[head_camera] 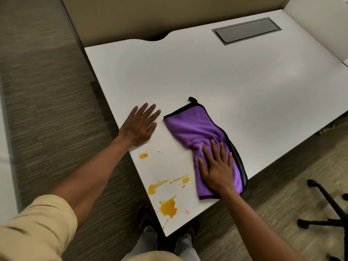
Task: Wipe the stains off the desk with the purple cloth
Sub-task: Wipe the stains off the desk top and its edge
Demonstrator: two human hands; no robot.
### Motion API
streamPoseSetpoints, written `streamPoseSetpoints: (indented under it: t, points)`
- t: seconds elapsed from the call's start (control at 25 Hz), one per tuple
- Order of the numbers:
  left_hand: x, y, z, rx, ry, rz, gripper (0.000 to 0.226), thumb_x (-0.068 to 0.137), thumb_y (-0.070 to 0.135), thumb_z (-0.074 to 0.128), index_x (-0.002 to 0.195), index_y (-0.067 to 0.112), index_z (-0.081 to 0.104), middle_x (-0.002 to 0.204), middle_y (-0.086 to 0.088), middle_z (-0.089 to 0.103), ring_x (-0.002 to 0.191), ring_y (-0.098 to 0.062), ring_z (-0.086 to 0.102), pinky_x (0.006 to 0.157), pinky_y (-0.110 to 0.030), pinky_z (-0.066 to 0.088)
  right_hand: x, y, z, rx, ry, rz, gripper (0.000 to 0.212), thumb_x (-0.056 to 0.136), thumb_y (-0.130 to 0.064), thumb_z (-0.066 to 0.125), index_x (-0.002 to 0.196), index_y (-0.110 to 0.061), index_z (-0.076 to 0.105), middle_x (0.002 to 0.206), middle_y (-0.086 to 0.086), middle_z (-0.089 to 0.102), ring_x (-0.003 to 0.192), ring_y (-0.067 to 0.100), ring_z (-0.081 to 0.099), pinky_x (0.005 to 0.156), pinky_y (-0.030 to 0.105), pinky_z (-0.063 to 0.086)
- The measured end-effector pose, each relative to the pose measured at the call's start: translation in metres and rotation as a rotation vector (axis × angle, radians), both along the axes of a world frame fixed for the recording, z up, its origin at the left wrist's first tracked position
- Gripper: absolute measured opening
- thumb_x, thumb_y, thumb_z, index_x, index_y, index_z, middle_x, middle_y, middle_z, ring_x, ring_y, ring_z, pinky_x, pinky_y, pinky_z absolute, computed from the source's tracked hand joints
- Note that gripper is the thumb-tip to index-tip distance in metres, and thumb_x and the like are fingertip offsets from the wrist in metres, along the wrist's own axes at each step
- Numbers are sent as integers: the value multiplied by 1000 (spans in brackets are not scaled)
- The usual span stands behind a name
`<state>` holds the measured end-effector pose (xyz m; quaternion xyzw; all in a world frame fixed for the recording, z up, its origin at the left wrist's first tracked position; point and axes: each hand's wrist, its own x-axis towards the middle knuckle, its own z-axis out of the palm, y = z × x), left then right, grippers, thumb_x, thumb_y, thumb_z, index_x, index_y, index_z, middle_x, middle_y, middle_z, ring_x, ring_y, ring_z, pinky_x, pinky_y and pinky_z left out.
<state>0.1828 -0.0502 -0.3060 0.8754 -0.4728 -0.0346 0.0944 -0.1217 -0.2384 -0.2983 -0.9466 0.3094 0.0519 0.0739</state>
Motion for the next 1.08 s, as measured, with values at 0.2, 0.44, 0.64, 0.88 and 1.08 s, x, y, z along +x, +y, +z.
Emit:
streamPoseSetpoints:
  t: [0.2, 0.44, 0.64, 0.88, 1.08]
  points:
    - [1, -1, 3, 12, 12, 1, 60, 103, 47, 20, 162, 35, 19, 171, 6, 15, 159, -20, 11, 128, -48, 11, 51, 39, 1, 110, -43, -225, 63, 105, -60, 23, 163, -42, 9, 174, -3, -5, 160, 30, -11, 126, 63, -6]
    - [0, 0, 6, 7, 25, 10, 61, 103, 48, 19, 162, 35, 19, 171, 6, 15, 159, -20, 11, 129, -47, 10, -12, 41, -2, 144, -112, 140, 68, 102, -68, 20, 162, -46, -1, 173, -15, -8, 161, 17, -10, 129, 56, 8]
    - [1, 0, 4, -20, 23, 8, 60, 103, 49, 23, 161, 36, 22, 171, 8, 17, 159, -18, 12, 129, -45, 10, 12, 26, 3, 22, -127, 170, 71, 102, -67, 24, 164, -38, 4, 175, -5, -4, 161, 19, -5, 128, 54, 8]
    - [3, 1, 1, -57, 32, 12, 59, 103, 49, 26, 161, 37, 24, 170, 9, 18, 159, -17, 13, 129, -44, 11, 43, 1, 4, 101, -148, 42, 72, 98, -69, 25, 163, -38, 18, 174, 0, 11, 160, 25, 12, 127, 53, 18]
    - [3, 2, 1, -38, 24, 22, 60, 103, 50, 26, 161, 37, 23, 171, 9, 18, 159, -17, 12, 129, -44, 11, 59, -5, 3, -22, -109, 96, 64, 97, -66, 33, 156, -43, 32, 169, 4, 28, 154, 30, 28, 119, 55, 27]
